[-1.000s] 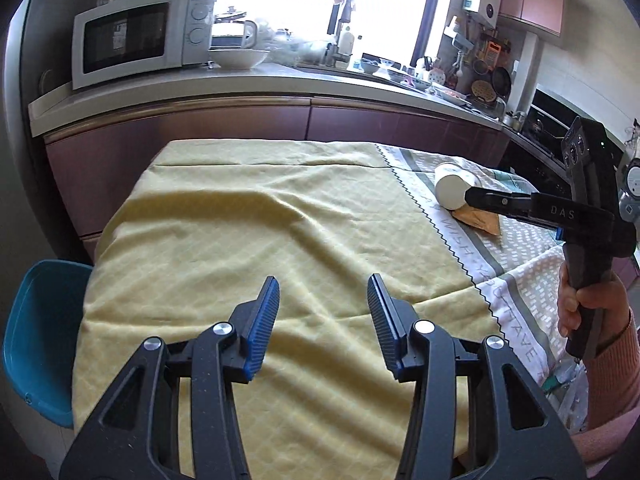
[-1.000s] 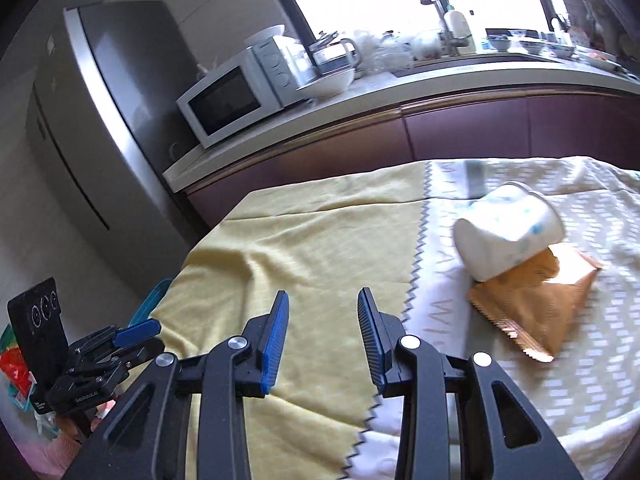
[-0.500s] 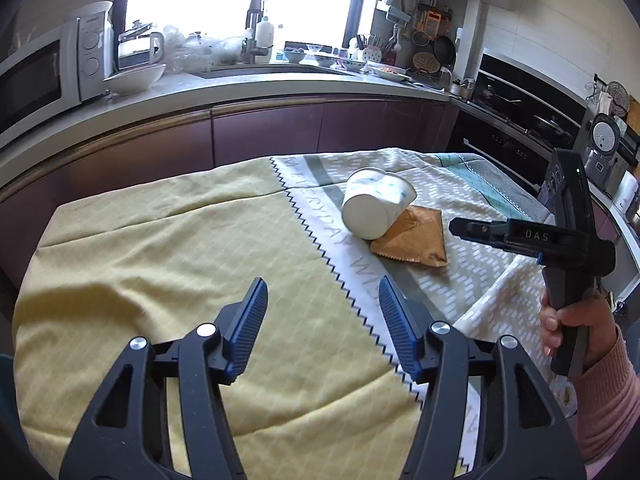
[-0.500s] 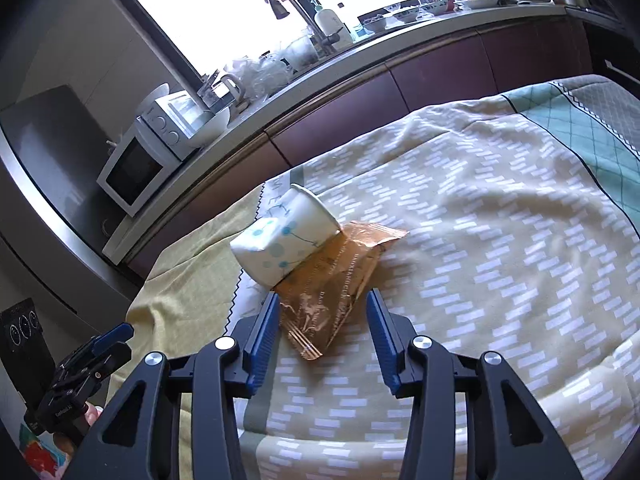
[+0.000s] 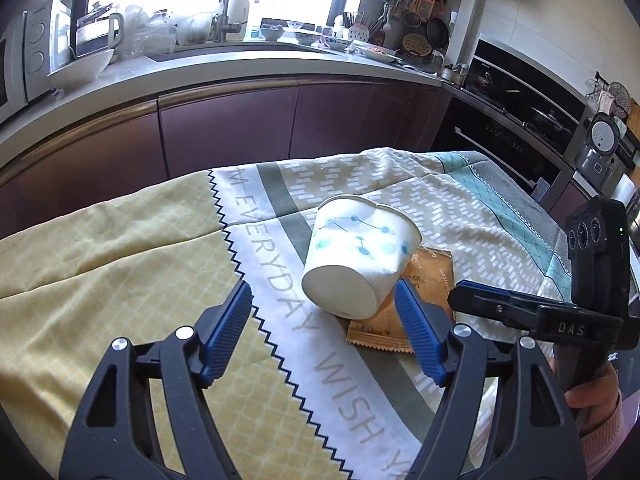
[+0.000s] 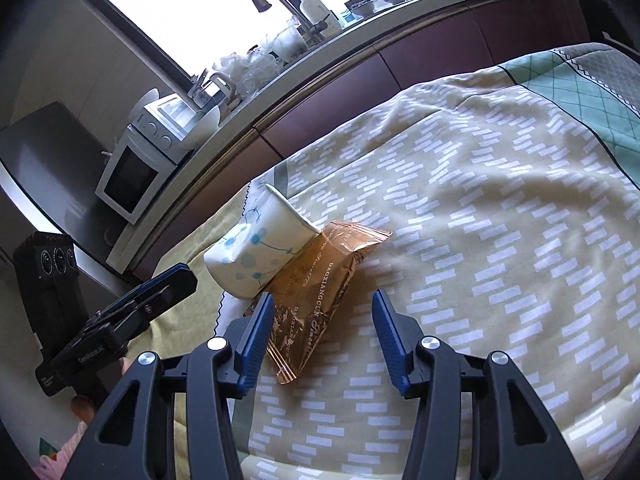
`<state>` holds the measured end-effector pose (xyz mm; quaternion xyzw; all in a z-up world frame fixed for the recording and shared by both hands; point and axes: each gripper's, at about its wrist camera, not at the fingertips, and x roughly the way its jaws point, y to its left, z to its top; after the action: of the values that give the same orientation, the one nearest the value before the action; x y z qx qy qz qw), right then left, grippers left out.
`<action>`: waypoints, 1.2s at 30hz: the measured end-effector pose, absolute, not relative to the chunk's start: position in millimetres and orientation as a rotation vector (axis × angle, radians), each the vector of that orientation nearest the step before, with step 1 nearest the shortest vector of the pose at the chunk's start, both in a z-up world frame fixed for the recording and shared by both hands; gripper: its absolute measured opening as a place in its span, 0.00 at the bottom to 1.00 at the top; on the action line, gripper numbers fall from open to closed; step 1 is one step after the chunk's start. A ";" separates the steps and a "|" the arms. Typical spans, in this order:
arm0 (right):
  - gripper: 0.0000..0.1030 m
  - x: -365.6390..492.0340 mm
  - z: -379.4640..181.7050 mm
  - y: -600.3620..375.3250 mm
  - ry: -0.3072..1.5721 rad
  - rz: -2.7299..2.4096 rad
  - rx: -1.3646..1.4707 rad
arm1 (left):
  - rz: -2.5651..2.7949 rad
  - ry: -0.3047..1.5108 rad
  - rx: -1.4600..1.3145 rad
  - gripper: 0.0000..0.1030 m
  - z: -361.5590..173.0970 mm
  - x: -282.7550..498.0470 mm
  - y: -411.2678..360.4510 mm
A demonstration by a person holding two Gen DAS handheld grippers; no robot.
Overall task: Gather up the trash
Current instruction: 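Grasp the white dotted paper cup with the left tool while the right tool grasps the brown wrapper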
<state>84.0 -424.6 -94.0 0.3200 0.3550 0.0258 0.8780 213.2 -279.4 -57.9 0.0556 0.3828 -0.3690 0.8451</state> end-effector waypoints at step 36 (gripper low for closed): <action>0.06 85.0 -84.0 -409.5 0.697 0.093 0.644 | -0.763 0.850 -0.004 0.53 -54.6 206.9 -218.0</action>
<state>85.0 -409.5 -84.0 0.3100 0.3353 0.0448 0.8885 206.9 -218.0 -54.6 -0.0019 0.4021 -0.3613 0.8413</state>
